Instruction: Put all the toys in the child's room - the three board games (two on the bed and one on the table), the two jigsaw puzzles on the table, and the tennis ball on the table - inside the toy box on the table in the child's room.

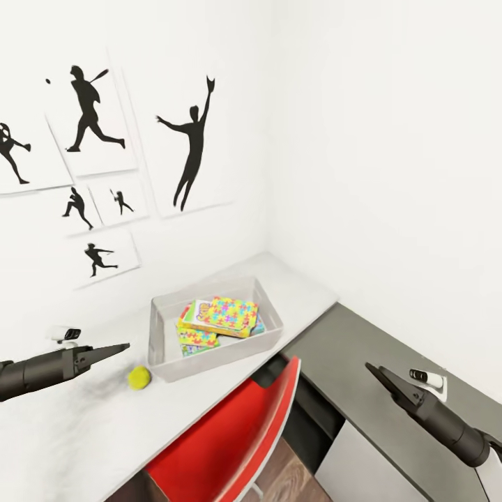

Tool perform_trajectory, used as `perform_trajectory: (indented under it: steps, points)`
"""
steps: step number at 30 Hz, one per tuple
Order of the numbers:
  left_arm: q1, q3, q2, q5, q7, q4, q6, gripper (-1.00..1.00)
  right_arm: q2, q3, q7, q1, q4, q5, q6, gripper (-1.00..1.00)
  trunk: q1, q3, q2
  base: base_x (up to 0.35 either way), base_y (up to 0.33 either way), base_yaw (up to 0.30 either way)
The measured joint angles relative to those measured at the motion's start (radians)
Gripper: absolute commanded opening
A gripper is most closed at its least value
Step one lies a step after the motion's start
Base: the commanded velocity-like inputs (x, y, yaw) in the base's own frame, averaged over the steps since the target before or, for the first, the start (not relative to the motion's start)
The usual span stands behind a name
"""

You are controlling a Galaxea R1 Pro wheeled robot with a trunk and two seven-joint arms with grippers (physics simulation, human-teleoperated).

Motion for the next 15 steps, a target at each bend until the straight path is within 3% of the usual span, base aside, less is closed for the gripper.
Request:
perform_trajectory:
  steps: [6, 15]
  points:
    - [0.0, 0.0, 0.0, 0.001, 0.0, 0.0, 0.0, 1.0, 0.0, 0.0, 0.001, 0.0, 0.0, 0.002, -0.001, 1.0, 0.0, 0.002, 0.0, 0.186, -0.019, -0.047]
    - [0.0, 0.0, 0.0, 0.001, 0.0, 0.0, 0.0, 1.0, 0.002, 0.0, 0.001, 0.0, 0.0, 0.003, -0.002, 1.0, 0.0, 0.003, 0.0, 0.028, -0.02, -0.034]
